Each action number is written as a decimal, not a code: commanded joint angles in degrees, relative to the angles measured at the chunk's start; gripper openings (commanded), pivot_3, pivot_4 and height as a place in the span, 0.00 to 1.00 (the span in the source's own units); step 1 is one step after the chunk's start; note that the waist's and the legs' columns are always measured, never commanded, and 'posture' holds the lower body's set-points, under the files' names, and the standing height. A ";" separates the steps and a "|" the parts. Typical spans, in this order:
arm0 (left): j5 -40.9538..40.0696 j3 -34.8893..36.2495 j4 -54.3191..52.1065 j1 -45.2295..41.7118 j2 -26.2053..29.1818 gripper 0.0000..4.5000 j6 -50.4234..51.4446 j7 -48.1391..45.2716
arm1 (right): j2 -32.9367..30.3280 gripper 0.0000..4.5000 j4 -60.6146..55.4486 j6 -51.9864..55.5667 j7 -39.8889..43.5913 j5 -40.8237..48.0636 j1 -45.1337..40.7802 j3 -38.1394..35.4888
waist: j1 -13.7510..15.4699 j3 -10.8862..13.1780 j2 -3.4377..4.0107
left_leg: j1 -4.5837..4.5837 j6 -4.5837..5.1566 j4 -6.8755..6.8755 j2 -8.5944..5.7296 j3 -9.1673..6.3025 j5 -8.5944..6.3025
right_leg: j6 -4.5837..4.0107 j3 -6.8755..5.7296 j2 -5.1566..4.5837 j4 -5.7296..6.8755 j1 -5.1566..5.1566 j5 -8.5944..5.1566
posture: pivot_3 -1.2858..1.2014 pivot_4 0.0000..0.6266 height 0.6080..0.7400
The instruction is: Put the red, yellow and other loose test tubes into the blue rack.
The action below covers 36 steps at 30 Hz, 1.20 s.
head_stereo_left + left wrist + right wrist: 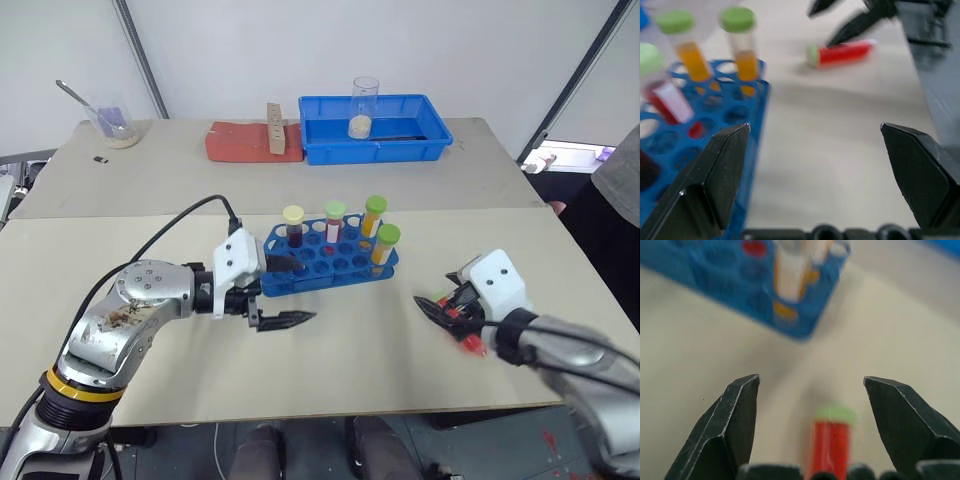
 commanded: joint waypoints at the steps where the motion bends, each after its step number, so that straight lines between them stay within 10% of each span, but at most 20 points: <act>1: -0.39 -0.06 -2.47 0.13 -0.19 1.00 -1.86 -1.14 | -3.30 0.82 3.03 10.59 2.18 3.58 -4.33 0.14 | 0.21 0.00 0.00 | -0.04 0.00 -0.01 0.00 -0.05 0.00 | -0.02 -0.04 0.01 -0.02 0.00 -0.02 | 0.52 0.24 1.00; 17: 0.48 -2.17 -3.88 2.62 -1.57 1.00 -4.35 -1.90 | -6.90 0.82 27.37 16.57 5.72 5.73 -21.34 17.27 | -0.07 0.01 -0.01 | -0.18 0.04 0.02 -0.09 -0.03 -0.01 | 0.23 0.04 -0.04 -0.17 -0.01 0.06 | 0.52 0.24 1.00; 26: 1.78 -3.51 -3.25 3.01 -2.40 1.00 -5.72 -1.49 | -6.80 0.23 32.50 16.63 6.98 6.01 -24.35 20.38 | -0.05 0.01 -0.01 | -0.17 0.04 0.02 -0.08 -0.04 -0.02 | 0.41 0.03 -0.04 -0.17 0.00 0.16 | 0.52 0.24 1.00; 36: 1.48 1.33 2.04 3.57 -1.59 1.00 -7.70 -1.41 | -2.86 0.22 17.32 19.14 10.37 16.02 -22.39 5.88 | -0.07 0.01 -0.01 | -0.20 0.04 0.00 -0.06 -0.06 -0.02 | 0.53 0.00 -0.02 -0.16 -0.05 0.22 | 0.52 0.24 1.00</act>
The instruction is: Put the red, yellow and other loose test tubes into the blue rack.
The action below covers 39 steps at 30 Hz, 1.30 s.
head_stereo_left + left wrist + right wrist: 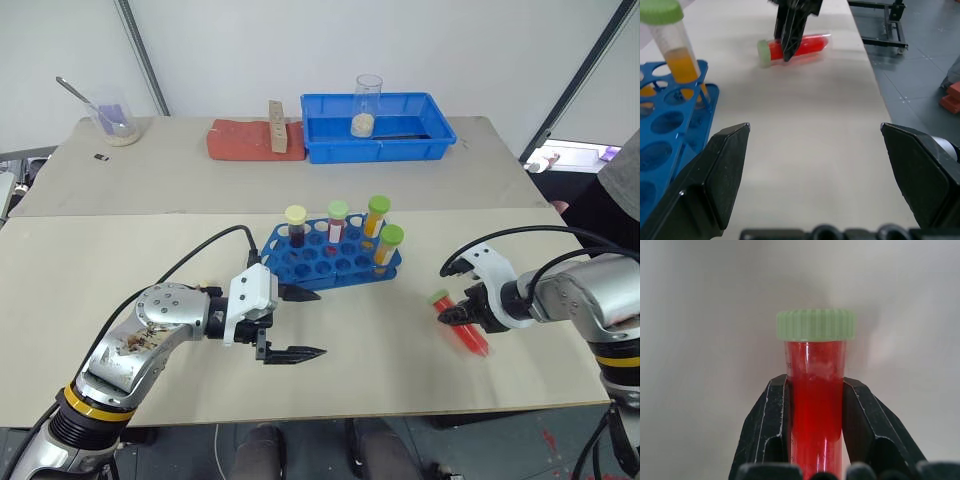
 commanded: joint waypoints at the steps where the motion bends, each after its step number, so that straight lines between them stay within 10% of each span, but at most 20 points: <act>1: -0.40 4.78 1.84 0.23 0.92 1.00 -2.96 -0.45 | 7.27 0.22 -10.38 0.63 0.06 5.80 1.38 -11.81 | -0.09 -0.01 -0.01 | 0.01 0.00 -0.01 0.04 -0.03 0.00 | 0.02 -0.03 0.04 0.00 0.01 0.01 | 0.52 0.24 1.00; 5: -0.69 7.52 4.10 1.26 2.79 1.00 -5.01 -3.02 | 24.60 0.22 -16.43 -9.06 -4.99 7.99 6.83 -22.10 | 0.02 -0.06 -0.09 | 0.05 0.00 -0.08 0.09 -0.11 0.00 | 0.00 -0.07 0.13 0.05 0.02 0.00 | 0.52 0.24 1.00; 15: -3.63 11.13 5.37 -0.20 1.67 1.00 -3.28 -1.70 | 40.27 0.22 -11.39 -52.62 -11.25 -9.07 12.44 -5.99 | -0.21 0.00 0.00 | 0.03 -0.02 -0.02 0.06 0.00 0.01 | -0.01 -0.07 0.00 0.06 -0.01 0.01 | 0.52 0.24 1.00; 39: -7.17 11.33 2.90 -2.95 2.54 1.00 3.24 0.61 | 49.49 0.22 13.85 -92.72 -19.49 -28.89 15.53 4.90 | -0.20 0.00 0.00 | 0.07 -0.02 -0.06 0.08 -0.03 0.01 | -0.14 -0.06 0.07 0.17 -0.02 0.00 | 0.52 0.24 1.00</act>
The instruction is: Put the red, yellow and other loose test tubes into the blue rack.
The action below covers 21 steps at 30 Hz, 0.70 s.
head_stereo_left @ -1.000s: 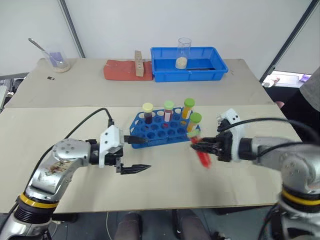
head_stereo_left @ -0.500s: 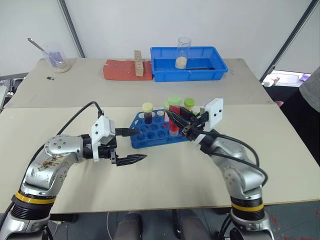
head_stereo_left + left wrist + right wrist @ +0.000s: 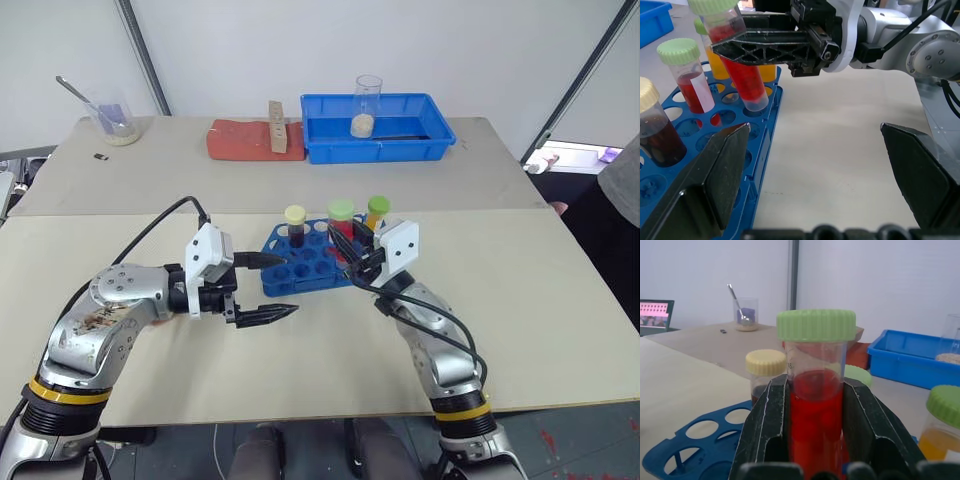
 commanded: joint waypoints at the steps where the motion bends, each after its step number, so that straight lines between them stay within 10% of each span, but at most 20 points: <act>1: -1.16 1.70 -1.44 -1.11 0.66 1.00 0.51 0.06 | 1.03 0.22 0.31 -3.71 -0.68 -0.86 0.55 0.97 | -0.01 0.00 0.00 | 0.00 0.00 0.00 0.00 0.00 0.00 | 0.00 0.00 0.00 0.00 0.00 0.00 | 0.52 0.24 1.00; 21: 0.04 1.23 -1.69 -2.87 0.69 1.00 2.43 3.91 | 5.50 0.22 3.93 -9.45 -3.04 -0.08 3.50 1.30 | -0.12 0.00 0.00 | 0.03 0.00 -0.03 0.02 -0.03 0.00 | -0.05 0.00 0.01 0.04 0.00 -0.02 | 0.52 0.24 1.00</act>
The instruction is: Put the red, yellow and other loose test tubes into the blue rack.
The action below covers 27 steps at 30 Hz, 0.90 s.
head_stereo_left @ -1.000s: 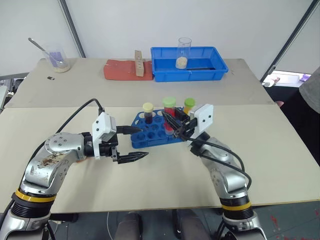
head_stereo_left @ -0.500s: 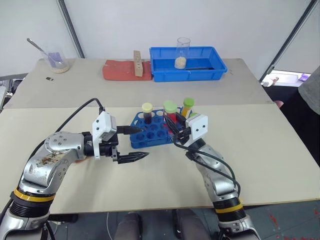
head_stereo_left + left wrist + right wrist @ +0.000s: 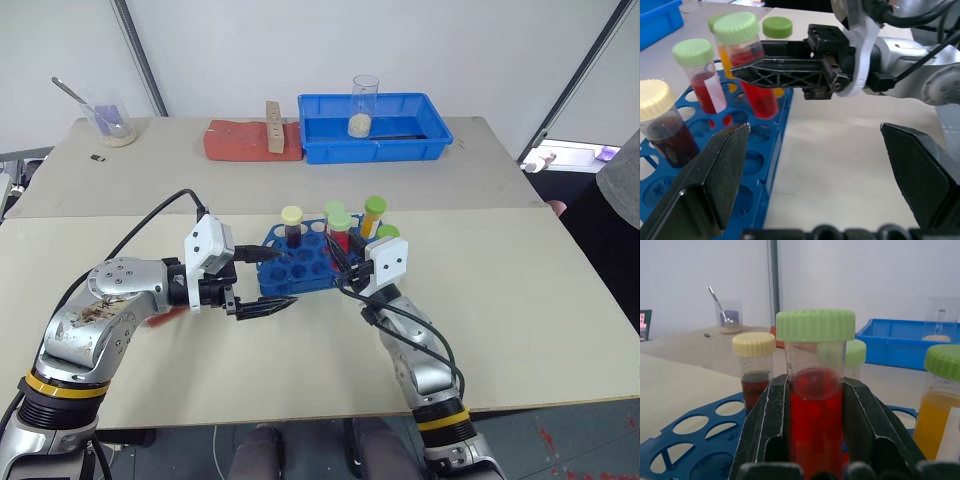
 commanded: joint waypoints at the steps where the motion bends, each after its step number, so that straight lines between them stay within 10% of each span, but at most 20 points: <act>1: 0.28 1.31 -1.54 -1.01 -0.02 1.00 -0.25 1.35 | 0.02 0.33 -3.00 -1.55 0.96 1.86 0.99 -0.46 | 0.05 0.00 0.00 | -0.01 0.00 0.00 0.00 0.00 0.00 | 0.00 0.00 0.00 0.00 0.00 0.00 | 0.52 0.24 1.00; 7: 3.37 1.06 -0.98 -2.25 2.93 1.00 2.18 3.82 | -3.71 0.84 -7.37 3.80 3.89 2.25 2.31 -0.16 | 0.10 0.00 0.00 | 0.01 0.00 0.01 -0.01 -0.01 0.00 | 0.01 0.00 0.00 0.01 0.00 0.00 | 0.52 0.24 1.00; 17: 14.49 -2.79 5.53 -4.77 26.11 1.00 3.00 -6.75 | -26.94 0.84 -30.45 25.12 24.83 13.01 4.57 0.96 | 0.20 0.04 0.02 | 0.09 0.00 -0.06 -0.01 0.08 0.00 | -0.44 0.00 -0.02 0.02 -0.01 -0.33 | 0.52 0.24 1.00; 27: 25.03 -13.90 16.05 -11.96 26.21 1.00 4.15 -11.63 | -37.39 0.84 -37.31 43.69 34.69 26.02 -5.55 2.26 | 0.71 0.05 -0.02 | 0.05 0.00 -0.05 0.00 0.08 0.00 | -0.50 -0.04 0.02 0.05 -0.04 -0.39 | 0.52 0.24 1.00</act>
